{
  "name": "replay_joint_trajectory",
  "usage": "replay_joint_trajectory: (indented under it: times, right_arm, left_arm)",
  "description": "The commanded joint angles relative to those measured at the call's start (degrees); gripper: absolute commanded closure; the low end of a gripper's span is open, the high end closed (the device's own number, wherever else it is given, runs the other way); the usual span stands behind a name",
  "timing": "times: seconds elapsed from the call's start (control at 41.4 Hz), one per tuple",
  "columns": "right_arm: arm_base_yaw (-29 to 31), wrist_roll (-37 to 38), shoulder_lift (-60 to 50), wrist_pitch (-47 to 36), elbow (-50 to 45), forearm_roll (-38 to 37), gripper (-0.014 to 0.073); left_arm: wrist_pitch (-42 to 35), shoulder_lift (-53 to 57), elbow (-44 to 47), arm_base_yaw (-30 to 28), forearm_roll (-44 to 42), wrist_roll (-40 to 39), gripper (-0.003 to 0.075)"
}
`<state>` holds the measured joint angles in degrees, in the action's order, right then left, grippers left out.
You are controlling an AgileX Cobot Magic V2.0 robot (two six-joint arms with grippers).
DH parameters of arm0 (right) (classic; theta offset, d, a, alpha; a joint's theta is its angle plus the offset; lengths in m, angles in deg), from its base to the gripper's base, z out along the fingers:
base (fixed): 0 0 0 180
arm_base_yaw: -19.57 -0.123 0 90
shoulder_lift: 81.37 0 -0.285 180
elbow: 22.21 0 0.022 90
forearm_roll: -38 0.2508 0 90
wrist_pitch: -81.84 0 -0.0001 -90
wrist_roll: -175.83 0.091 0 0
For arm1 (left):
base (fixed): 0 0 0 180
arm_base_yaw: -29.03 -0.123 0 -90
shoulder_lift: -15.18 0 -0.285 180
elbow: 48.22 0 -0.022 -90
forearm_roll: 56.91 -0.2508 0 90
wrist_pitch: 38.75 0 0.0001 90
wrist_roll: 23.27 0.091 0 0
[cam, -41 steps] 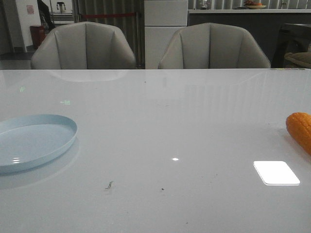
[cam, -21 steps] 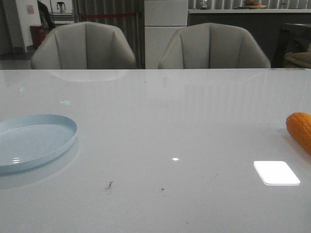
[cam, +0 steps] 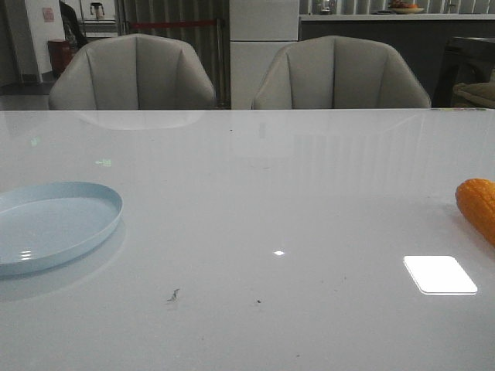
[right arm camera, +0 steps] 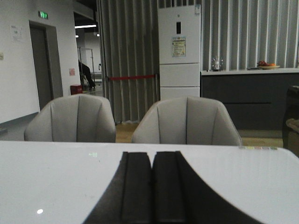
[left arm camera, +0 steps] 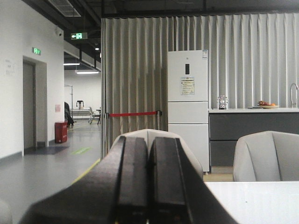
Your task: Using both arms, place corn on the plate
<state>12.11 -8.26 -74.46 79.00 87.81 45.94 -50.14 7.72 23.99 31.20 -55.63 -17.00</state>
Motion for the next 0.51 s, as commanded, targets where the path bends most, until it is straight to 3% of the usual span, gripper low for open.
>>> replay_joint_trajectory:
  times: [0.0,0.097,0.29,0.484]
  right_arm:
    - [0.27,-0.24,2.16,0.9,7.71,0.32,0.053]
    - [0.27,-0.24,8.45,3.67,13.71,0.32,0.053]
    - [0.27,-0.29,24.58,3.73,25.22,0.26,0.053]
    - [0.27,-0.39,41.38,0.98,29.72,-1.31,0.053]
  left_arm:
    - [0.88,-0.9,-7.24,0.35,-5.06,-0.49,0.0631]
    - [4.95,-4.97,-12.64,0.35,-7.68,-0.49,0.0631]
    - [5.84,-18.58,-24.22,0.35,-8.56,-0.49,0.0631]
    - [6.41,-35.95,-30.11,0.35,-8.44,-0.49,0.0631]
